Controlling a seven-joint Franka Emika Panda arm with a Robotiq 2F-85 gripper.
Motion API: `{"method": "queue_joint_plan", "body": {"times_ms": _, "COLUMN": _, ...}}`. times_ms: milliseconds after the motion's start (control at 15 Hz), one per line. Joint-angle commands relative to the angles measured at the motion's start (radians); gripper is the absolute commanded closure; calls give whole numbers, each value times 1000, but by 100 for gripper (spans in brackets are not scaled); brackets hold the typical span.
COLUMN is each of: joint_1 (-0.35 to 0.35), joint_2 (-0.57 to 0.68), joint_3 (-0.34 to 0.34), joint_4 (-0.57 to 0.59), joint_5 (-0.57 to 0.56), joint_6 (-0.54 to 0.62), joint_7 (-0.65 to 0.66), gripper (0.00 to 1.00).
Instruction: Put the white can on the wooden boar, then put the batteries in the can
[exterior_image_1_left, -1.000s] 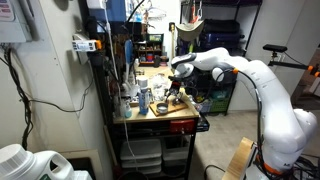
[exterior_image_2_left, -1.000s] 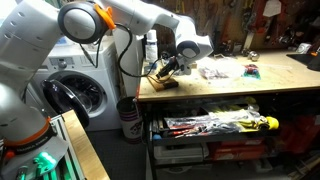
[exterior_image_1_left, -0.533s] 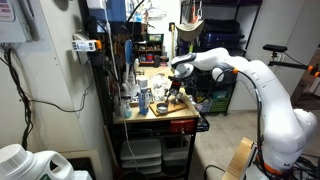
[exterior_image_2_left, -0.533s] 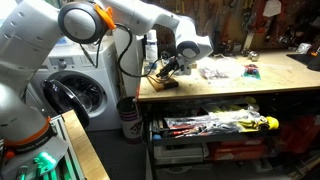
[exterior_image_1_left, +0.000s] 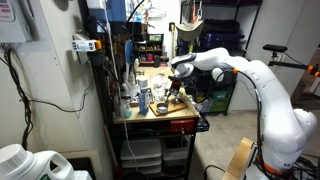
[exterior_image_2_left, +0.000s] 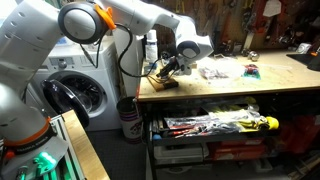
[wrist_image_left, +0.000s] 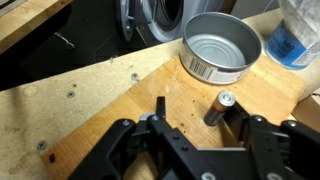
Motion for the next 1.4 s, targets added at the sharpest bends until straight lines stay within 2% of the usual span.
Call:
{"method": "queue_joint_plan", "body": {"times_ms": 0, "joint_1": -17, "joint_2": 21, "joint_3": -2, "joint_4": 41, "joint_5": 10, "joint_6": -34, "joint_7": 16, "gripper": 54}}
{"method": "queue_joint_plan", "body": {"times_ms": 67, "joint_1": -19, "joint_2": 21, "joint_3": -2, "joint_4": 44, "joint_5": 10, "joint_6": -34, "joint_7": 16, "gripper": 61}}
{"method": "queue_joint_plan", "body": {"times_ms": 133, "joint_1": -20, "joint_2": 22, "joint_3": -2, "joint_4": 46, "joint_5": 10, "joint_6": -33, "joint_7": 16, "gripper": 58}}
{"method": "queue_joint_plan", "body": {"times_ms": 400, "joint_1": -25, "joint_2": 23, "joint_3": 0, "joint_4": 54, "joint_5": 12, "joint_6": -29, "joint_7": 12, "gripper": 67}}
{"method": "queue_joint_plan", "body": {"times_ms": 467, "joint_1": -25, "joint_2": 23, "joint_3": 1, "joint_4": 56, "joint_5": 12, "joint_6": -30, "joint_7": 11, "gripper": 65}}
{"method": "queue_joint_plan", "body": {"times_ms": 533, "joint_1": -26, "joint_2": 23, "joint_3": 1, "joint_4": 58, "joint_5": 12, "joint_6": -30, "joint_7": 10, "gripper": 68}}
{"method": "queue_joint_plan", "body": {"times_ms": 667, "joint_1": -27, "joint_2": 22, "joint_3": 2, "joint_4": 59, "joint_5": 13, "joint_6": -28, "joint_7": 6, "gripper": 55}}
{"method": "queue_joint_plan", "body": {"times_ms": 733, "joint_1": -26, "joint_2": 17, "joint_3": 3, "joint_4": 58, "joint_5": 11, "joint_6": -15, "joint_7": -16, "gripper": 42}}
{"method": "queue_joint_plan", "body": {"times_ms": 800, "joint_1": -28, "joint_2": 14, "joint_3": 5, "joint_4": 60, "joint_5": 14, "joint_6": -11, "joint_7": -29, "gripper": 34}}
{"method": "queue_joint_plan", "body": {"times_ms": 1067, "joint_1": -31, "joint_2": -25, "joint_3": 2, "joint_4": 76, "joint_5": -34, "joint_6": 2, "joint_7": -228, "gripper": 4}}
{"method": "queue_joint_plan", "body": {"times_ms": 1133, "joint_1": -35, "joint_2": -34, "joint_3": 2, "joint_4": 81, "joint_5": -47, "joint_6": 0, "joint_7": -279, "gripper": 1}}
{"method": "queue_joint_plan", "body": {"times_ms": 1333, "joint_1": -47, "joint_2": -60, "joint_3": 8, "joint_4": 84, "joint_5": -99, "joint_6": 2, "joint_7": -443, "gripper": 0}}
